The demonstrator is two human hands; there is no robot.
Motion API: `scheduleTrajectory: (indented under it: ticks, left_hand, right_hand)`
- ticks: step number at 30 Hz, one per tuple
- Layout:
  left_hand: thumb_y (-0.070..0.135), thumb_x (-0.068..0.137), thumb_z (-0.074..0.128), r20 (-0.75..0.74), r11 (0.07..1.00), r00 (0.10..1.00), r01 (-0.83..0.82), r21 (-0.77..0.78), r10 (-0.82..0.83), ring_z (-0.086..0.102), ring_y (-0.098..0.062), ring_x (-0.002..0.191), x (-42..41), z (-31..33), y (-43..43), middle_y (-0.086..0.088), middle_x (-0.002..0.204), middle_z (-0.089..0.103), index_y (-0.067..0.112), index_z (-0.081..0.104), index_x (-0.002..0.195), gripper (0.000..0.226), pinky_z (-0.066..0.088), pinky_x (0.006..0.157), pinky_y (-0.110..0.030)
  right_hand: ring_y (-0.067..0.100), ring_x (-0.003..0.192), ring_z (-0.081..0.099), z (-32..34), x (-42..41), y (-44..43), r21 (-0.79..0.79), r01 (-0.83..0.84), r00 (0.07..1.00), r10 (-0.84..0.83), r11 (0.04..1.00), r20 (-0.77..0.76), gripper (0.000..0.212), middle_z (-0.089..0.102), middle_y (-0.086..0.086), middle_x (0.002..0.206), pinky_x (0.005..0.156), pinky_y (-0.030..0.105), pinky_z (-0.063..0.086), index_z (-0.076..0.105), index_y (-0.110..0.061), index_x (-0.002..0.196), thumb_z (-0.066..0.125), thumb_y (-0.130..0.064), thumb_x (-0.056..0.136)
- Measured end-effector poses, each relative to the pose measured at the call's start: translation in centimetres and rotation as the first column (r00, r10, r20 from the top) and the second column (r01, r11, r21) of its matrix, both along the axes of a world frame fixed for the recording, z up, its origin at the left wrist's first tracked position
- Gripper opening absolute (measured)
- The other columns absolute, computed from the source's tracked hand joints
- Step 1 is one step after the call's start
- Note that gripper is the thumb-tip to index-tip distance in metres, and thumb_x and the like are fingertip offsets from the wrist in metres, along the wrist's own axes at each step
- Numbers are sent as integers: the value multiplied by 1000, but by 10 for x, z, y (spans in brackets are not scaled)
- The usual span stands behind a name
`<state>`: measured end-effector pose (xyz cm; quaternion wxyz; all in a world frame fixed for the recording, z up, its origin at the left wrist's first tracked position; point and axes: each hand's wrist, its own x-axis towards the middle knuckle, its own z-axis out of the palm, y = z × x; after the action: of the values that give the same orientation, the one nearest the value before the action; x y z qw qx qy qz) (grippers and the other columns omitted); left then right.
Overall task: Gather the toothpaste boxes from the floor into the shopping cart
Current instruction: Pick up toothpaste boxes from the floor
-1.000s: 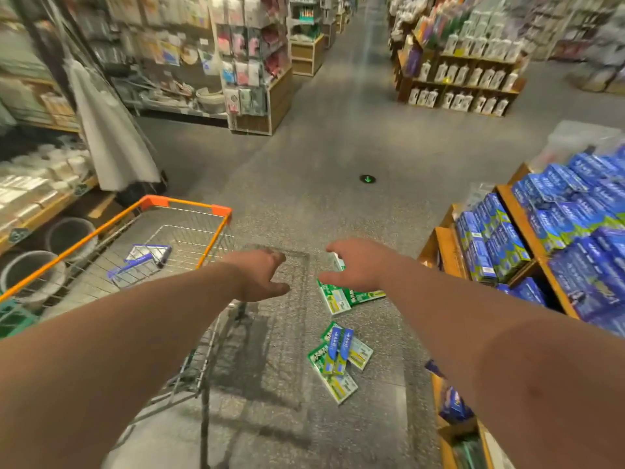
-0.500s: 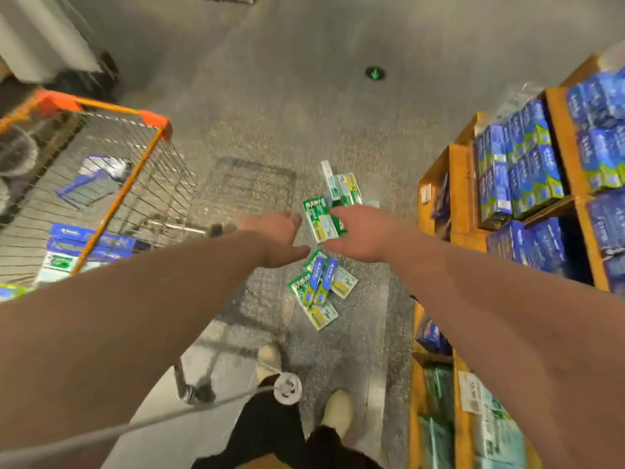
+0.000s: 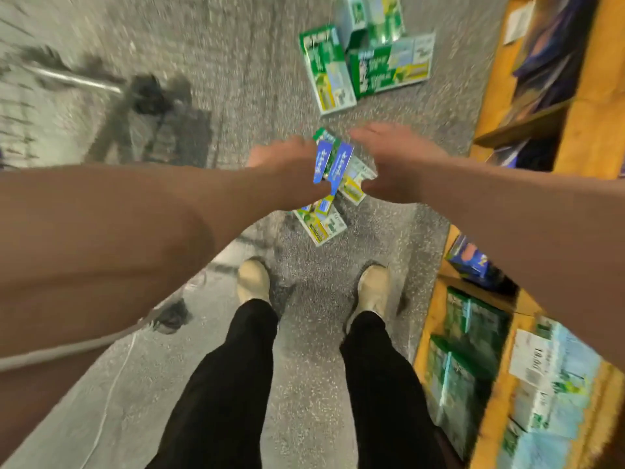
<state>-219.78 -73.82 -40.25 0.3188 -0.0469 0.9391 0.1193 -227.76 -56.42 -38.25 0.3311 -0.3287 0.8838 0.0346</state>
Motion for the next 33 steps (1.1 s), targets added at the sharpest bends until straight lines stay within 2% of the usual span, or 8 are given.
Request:
scheduleTrajectory:
  ticks: [3, 7, 11, 15, 20, 26, 31, 33]
  left_hand:
    - [67, 87, 53, 32, 993, 992, -120, -11, 120, 58, -36, 117, -5, -90, 4, -12, 130, 55, 13, 47, 132, 71, 45, 85, -44]
    - [79, 80, 57, 50, 978, 977, -202, -57, 205, 60, -38, 115, -5, -197, 17, -13, 131, 54, 10, 42, 134, 89, 41, 78, -44]
    - [88, 69, 54, 57, 964, 963, -264, -26, 265, 58, -37, 118, -9, -287, 37, -14, 131, 53, 9, 41, 134, 103, 49, 92, -50]
    - [94, 62, 52, 44, 933, 932, -359, -28, 360, 53, -35, 125, -12, -348, 58, -12, 140, 49, 7, 32, 147, 124, 46, 97, -53]
    - [97, 56, 58, 34, 895, 895, -443, -59, 445, 49, -33, 130, -16, -397, 66, -9, 143, 44, 5, 17, 154, 141, 43, 95, -51]
    - [90, 58, 65, 65, 857, 855, -514, -34, 515, 40, -28, 141, -17, -420, 67, -7, 155, 33, 4, 1, 159, 147, 39, 103, -52]
    - [76, 64, 73, 88, 821, 819, -570, 17, 567, 36, -28, 140, -23, -427, 84, -7, 156, 28, 5, -9, 159, 144, 39, 103, -53]
    - [72, 63, 76, 71, 803, 802, -596, 11, 594, 38, -28, 135, -25, -430, 89, -6, 150, 31, 6, -6, 158, 142, 40, 99, -52]
  right_hand:
    - [35, 140, 40, -91, -16, 4, -2, -106, 994, 106, 994, 32, 90, 39, 10, 154, 115, 49, 35, 29, -20, 156, 57, -47, 76]
    - [30, 149, 26, -190, -38, 13, 13, -248, 967, 247, 969, 54, 91, 25, 10, 164, 122, 41, 23, 21, -16, 160, 67, -38, 85]
    - [35, 146, 29, -277, -61, 19, 68, -381, 924, 382, 922, 1, 98, 26, 12, 163, 117, 47, 32, 21, -19, 159, 75, -32, 79]
    - [35, 149, 18, -344, -75, 16, 130, -465, 878, 475, 876, -62, 101, 11, 4, 168, 115, 52, 36, 13, -26, 160, 74, -30, 78]
    - [37, 152, 7, -393, -80, 1, 108, -531, 832, 541, 841, -122, 99, -1, -1, 170, 115, 55, 27, 4, -30, 161, 68, -25, 86]
    - [43, 149, 19, -440, -73, -10, 32, -617, 752, 601, 787, -271, 93, 13, 5, 169, 113, 61, 28, 19, -31, 160, 70, -16, 83]
    - [49, 138, 34, -454, -76, -14, 69, -636, 703, 614, 769, -358, 76, 30, 10, 162, 104, 62, 33, 29, -31, 157, 52, -21, 85]
    - [47, 135, 38, -457, -75, -15, 102, -638, 672, 616, 763, -411, 71, 36, 10, 157, 101, 62, 36, 38, -30, 150, 62, -20, 84]
